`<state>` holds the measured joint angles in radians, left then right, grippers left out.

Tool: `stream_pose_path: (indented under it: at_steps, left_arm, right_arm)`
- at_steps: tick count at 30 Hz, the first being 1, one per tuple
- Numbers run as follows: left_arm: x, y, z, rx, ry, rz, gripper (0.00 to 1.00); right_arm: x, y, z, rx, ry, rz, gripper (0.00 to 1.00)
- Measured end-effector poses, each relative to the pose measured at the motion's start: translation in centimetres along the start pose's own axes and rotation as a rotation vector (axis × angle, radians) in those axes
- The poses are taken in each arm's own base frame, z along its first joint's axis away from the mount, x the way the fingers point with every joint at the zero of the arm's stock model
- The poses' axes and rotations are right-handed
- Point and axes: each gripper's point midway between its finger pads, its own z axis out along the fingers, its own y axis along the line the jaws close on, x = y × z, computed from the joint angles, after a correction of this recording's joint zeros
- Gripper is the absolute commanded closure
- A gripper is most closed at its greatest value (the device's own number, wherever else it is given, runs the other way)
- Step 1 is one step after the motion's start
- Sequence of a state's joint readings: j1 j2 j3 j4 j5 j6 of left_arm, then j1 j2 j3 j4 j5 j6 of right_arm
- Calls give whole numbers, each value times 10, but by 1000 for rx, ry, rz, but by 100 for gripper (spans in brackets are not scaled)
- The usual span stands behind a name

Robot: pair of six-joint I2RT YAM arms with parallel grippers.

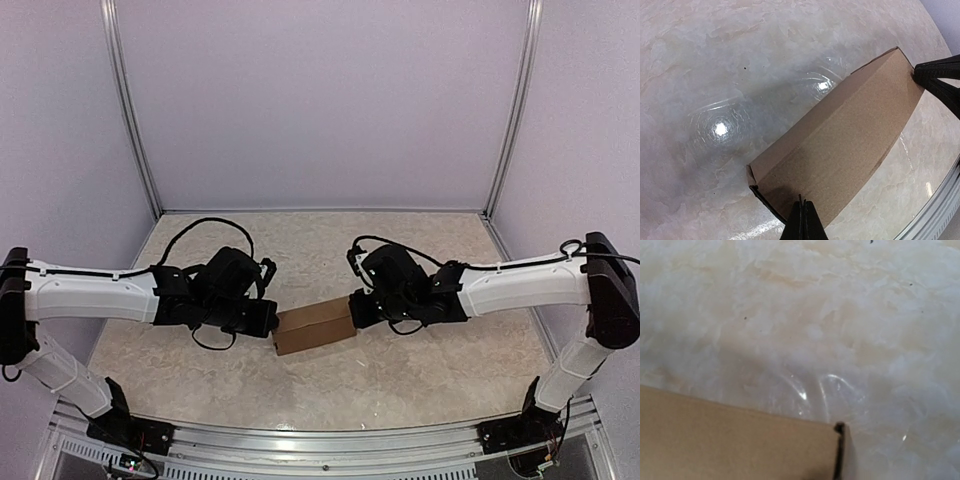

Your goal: Fold the paper box

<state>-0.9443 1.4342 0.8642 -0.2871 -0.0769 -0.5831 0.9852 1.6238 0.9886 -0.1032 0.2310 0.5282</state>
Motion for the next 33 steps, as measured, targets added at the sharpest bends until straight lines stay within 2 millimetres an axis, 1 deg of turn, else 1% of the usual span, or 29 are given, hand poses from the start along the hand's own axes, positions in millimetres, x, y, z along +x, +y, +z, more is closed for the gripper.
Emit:
stream_pose_path:
  at_steps: [4, 7, 9, 10, 12, 15, 18, 20, 22, 24, 26, 28, 33]
  left_arm:
    - [1, 3, -3, -26, 22, 20, 98]
    - [1, 6, -7, -48, 42, 40, 97]
    - [-2, 8, -12, -60, 47, 50, 98]
    - [-5, 8, -15, -66, 42, 54, 100]
    - [-20, 7, -26, -68, 5, 62, 100]
    - [-42, 3, -45, -56, -68, 65, 100]
    - [-63, 8, -66, -44, -150, 52, 100]
    - [-75, 15, -76, -44, -191, 36, 100]
    - [-86, 23, -84, -47, -231, 23, 100]
    - [-92, 32, -87, -61, -247, 10, 100]
    - [-95, 38, -86, -68, -252, 1, 100]
    - [-96, 41, -81, -66, -249, -4, 100]
    - [-88, 46, -57, -60, -201, -8, 100]
  right_arm:
    - [-3, 5, -6, -26, 6, -15, 100]
    - [-13, 12, -17, -63, -15, -19, 100]
    - [-21, 18, -27, -98, -36, -26, 100]
    - [-25, 21, -32, -118, -47, -29, 100]
    - [-31, 27, -41, -154, -67, -38, 100]
    - [-32, 34, -48, -189, -81, -52, 100]
    - [-17, 36, -48, -202, -59, -69, 100]
    - [-3, 36, -45, -202, -33, -81, 100]
    - [11, 35, -43, -197, -6, -90, 100]
    - [23, 33, -39, -190, 17, -94, 100]
    - [31, 31, -34, -177, 35, -89, 100]
    - [40, 26, -27, -154, 57, -77, 100]
    - [54, 18, -12, -103, 91, -47, 100]
